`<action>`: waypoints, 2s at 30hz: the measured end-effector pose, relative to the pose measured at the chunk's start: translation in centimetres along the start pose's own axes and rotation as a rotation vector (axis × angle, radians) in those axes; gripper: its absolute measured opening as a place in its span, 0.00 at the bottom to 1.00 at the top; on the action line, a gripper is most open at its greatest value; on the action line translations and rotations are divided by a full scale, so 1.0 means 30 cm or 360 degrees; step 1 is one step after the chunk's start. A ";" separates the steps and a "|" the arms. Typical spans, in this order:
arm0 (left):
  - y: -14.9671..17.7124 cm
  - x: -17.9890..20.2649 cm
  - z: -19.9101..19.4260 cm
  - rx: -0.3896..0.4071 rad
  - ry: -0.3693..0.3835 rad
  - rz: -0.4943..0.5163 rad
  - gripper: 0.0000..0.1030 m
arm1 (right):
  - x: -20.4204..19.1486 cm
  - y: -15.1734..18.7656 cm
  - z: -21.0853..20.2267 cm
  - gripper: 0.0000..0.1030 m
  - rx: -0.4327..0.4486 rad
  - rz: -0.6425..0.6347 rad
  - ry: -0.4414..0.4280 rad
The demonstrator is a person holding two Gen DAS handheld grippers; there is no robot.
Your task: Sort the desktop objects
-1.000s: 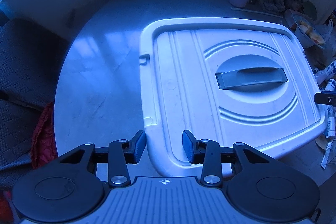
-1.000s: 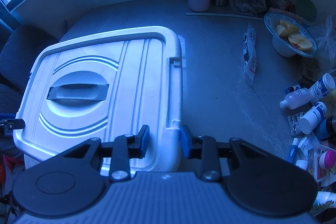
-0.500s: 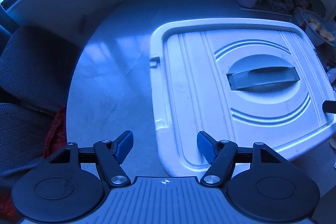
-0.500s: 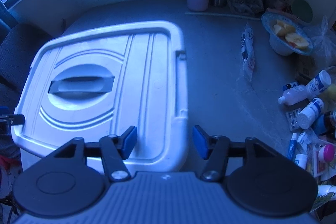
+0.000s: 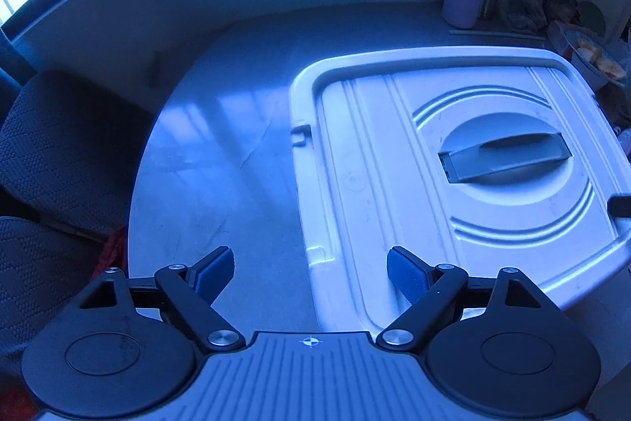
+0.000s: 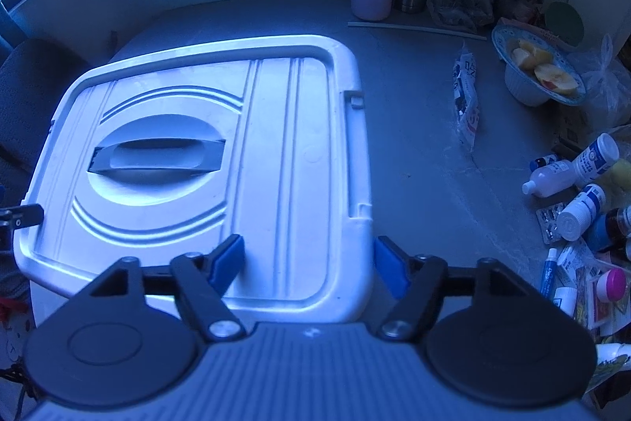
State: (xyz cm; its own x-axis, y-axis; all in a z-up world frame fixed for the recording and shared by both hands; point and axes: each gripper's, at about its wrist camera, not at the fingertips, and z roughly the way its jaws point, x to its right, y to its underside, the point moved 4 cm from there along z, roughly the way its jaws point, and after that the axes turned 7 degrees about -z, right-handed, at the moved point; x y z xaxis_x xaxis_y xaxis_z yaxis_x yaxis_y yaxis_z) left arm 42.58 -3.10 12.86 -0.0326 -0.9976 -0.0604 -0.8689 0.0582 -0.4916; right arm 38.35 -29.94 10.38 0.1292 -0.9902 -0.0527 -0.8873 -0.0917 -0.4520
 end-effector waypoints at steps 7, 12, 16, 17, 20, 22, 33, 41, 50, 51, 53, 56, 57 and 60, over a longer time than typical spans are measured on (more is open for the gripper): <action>0.003 0.013 0.001 0.0039 -0.0032 -0.0028 0.85 | 0.011 0.012 -0.007 0.74 -0.0005 0.0028 -0.0030; 0.022 0.032 -0.019 0.0044 -0.0077 -0.0055 0.85 | -0.012 0.020 -0.027 0.73 0.0002 -0.0030 0.0013; 0.035 0.053 -0.032 0.0024 -0.0036 -0.0085 0.85 | -0.011 0.010 -0.051 0.73 0.0038 -0.0044 0.0058; 0.041 0.057 -0.031 0.0035 -0.0040 -0.0082 0.85 | -0.017 0.014 -0.038 0.73 0.0008 -0.0071 0.0059; 0.054 0.063 -0.038 0.0047 -0.0072 -0.0098 0.85 | -0.008 0.025 -0.020 0.74 0.0006 -0.0047 0.0012; 0.059 0.073 -0.044 0.0064 -0.0102 -0.0071 0.85 | 0.006 0.026 -0.016 0.74 0.0006 -0.0025 -0.0013; 0.076 0.108 -0.146 0.0248 -0.0201 -0.0052 0.92 | 0.003 0.071 -0.068 0.78 0.0134 0.0054 -0.0017; 0.178 0.141 -0.305 0.0431 -0.0094 -0.0114 0.92 | -0.053 0.172 -0.205 0.78 0.0290 -0.0036 0.0039; 0.427 0.139 -0.340 0.0612 0.0002 -0.0268 0.92 | -0.076 0.347 -0.288 0.78 0.0475 -0.0107 0.0065; 0.461 0.139 -0.336 0.0624 -0.0008 -0.0284 0.92 | -0.079 0.372 -0.289 0.78 0.0490 -0.0112 0.0071; 0.522 0.134 -0.323 0.0658 -0.0021 -0.0316 0.92 | -0.085 0.421 -0.288 0.78 0.0529 -0.0119 0.0052; 0.611 0.138 -0.299 0.0720 -0.0043 -0.0350 0.92 | -0.106 0.489 -0.271 0.78 0.0574 -0.0103 0.0035; 0.637 0.141 -0.288 0.0734 -0.0055 -0.0351 0.92 | -0.117 0.510 -0.264 0.78 0.0587 -0.0102 0.0030; 0.710 0.156 -0.249 0.0751 -0.0133 -0.0310 0.92 | -0.152 0.571 -0.244 0.78 0.0629 -0.0111 0.0030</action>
State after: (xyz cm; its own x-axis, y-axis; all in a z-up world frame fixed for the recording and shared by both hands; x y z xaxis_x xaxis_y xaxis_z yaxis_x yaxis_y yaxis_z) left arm 20.25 -6.82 8.59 0.1639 -0.9864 0.0114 -0.5369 -0.0989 -0.8378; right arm 19.33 -27.77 9.40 0.1716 -0.9852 0.0048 -0.6373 -0.1148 -0.7620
